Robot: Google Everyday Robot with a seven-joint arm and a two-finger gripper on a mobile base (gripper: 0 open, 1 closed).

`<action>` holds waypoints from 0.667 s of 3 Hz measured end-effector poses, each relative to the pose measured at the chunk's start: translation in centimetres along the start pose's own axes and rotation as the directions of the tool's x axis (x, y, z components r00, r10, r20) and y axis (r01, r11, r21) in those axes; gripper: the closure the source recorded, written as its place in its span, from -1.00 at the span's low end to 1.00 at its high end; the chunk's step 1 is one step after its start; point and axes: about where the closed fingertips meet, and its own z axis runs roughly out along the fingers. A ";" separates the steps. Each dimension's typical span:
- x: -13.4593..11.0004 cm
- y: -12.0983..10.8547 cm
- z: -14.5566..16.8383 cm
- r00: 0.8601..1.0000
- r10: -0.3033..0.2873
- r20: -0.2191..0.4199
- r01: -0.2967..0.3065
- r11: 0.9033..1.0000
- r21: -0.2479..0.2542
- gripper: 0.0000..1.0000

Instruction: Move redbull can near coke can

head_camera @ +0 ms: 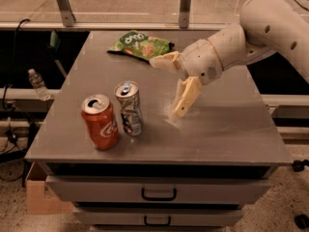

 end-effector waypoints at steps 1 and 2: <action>-2.3 -1.0 -9.0 0.999 -0.041 -0.032 0.047 0.971 0.234 -1.00; -4.6 -0.3 -15.9 0.997 -0.068 -0.031 0.075 0.897 0.436 -1.00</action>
Offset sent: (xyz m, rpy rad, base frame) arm 0.0417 -0.2189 0.1920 0.1594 -0.4864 -0.7892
